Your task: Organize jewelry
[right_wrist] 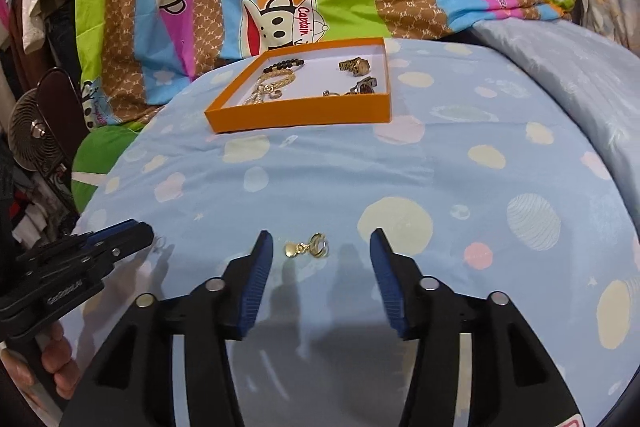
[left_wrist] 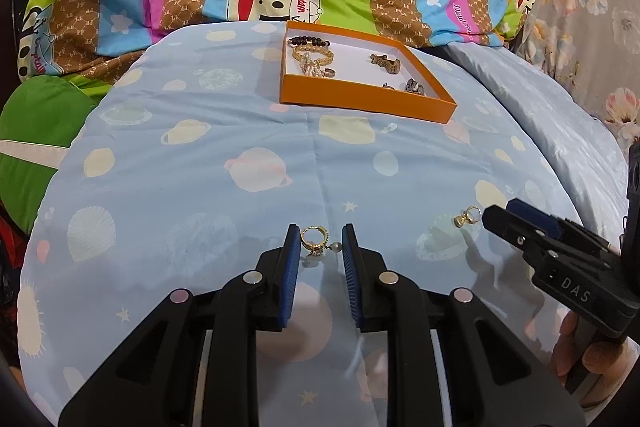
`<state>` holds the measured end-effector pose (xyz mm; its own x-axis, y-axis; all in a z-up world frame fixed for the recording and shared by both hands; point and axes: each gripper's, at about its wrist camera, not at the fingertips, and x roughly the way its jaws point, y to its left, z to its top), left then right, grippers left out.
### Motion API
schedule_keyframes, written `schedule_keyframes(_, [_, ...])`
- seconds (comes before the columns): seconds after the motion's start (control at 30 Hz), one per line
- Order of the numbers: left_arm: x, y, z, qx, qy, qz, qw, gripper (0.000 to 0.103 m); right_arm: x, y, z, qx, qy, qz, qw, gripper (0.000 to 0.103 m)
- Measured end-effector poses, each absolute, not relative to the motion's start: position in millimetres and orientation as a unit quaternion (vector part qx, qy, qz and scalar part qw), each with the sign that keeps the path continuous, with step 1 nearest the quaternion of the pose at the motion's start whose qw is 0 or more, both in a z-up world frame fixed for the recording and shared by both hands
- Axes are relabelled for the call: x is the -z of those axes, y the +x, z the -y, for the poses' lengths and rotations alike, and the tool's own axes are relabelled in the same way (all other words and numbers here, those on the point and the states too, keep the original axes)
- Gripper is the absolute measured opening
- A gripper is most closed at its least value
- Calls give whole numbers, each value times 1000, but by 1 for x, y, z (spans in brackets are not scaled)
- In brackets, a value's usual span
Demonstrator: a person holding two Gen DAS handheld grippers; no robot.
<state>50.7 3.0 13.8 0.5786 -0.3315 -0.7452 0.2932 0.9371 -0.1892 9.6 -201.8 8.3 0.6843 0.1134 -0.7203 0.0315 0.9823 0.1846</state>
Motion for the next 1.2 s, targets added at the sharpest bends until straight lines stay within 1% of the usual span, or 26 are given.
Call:
schedule_keyframes(0.13, [-12, 50, -3, 177, -23, -426, 887, 21, -3, 21, 196, -31, 82, -413, 906, 50])
schedule_keyframes(0.2, [-10, 49, -3, 177, -23, -427, 886, 21, 0, 24, 193, -31, 79, -419, 904, 44])
schedule_keyframes(0.27, [-9, 48, -2, 178, -23, -428, 886, 21, 5, 27, 191, -36, 82, -428, 899, 24])
schedule_keyframes(0.3, [-9, 48, -2, 178, -23, -428, 886, 21, 6, 28, 191, -36, 83, -431, 898, 20])
schedule_keyframes(0.37, [-9, 48, -2, 180, -24, -429, 885, 21, 8, 28, 190, -40, 87, -435, 896, 8])
schedule_keyframes(0.47, [-8, 49, -2, 181, -25, -430, 884, 21, 7, 26, 191, -40, 94, -433, 895, 1])
schedule_keyframes(0.67, [-12, 51, 0, 187, -28, -428, 884, 21, -9, 21, 194, -42, 103, -411, 905, 0])
schedule_keyframes(0.8, [-15, 52, 0, 187, -28, -424, 886, 21, -19, 19, 197, -36, 87, -399, 912, 0])
schedule_keyframes(0.83, [-15, 52, 0, 186, -29, -425, 885, 21, -19, 19, 198, -32, 78, -400, 913, 7])
schedule_keyframes(0.87, [-14, 53, 0, 186, -30, -426, 885, 21, -18, 20, 199, -26, 71, -401, 913, 21])
schedule_keyframes(0.9, [-13, 53, -1, 185, -30, -428, 884, 21, -16, 21, 200, -21, 68, -402, 913, 32])
schedule_keyframes(0.93, [-12, 54, 0, 184, -31, -430, 883, 21, -14, 21, 201, -18, 67, -401, 913, 48])
schedule_keyframes(0.97, [-11, 54, 0, 185, -31, -432, 882, 21, -12, 22, 201, -15, 65, -400, 914, 51])
schedule_keyframes(1.07, [-8, 54, 2, 186, -30, -437, 880, 21, -2, 29, 197, -19, 55, -416, 907, 50])
schedule_keyframes(1.1, [-7, 54, 3, 186, -29, -437, 880, 21, 2, 32, 196, -21, 54, -424, 904, 48])
schedule_keyframes(1.13, [-7, 53, 3, 188, -28, -437, 879, 21, 6, 34, 195, -23, 55, -429, 901, 40])
schedule_keyframes(1.17, [-7, 53, 4, 187, -27, -436, 880, 21, 9, 36, 194, -24, 57, -434, 899, 35])
schedule_keyframes(1.2, [-8, 53, 4, 188, -27, -436, 880, 21, 10, 36, 194, -22, 56, -433, 899, 32])
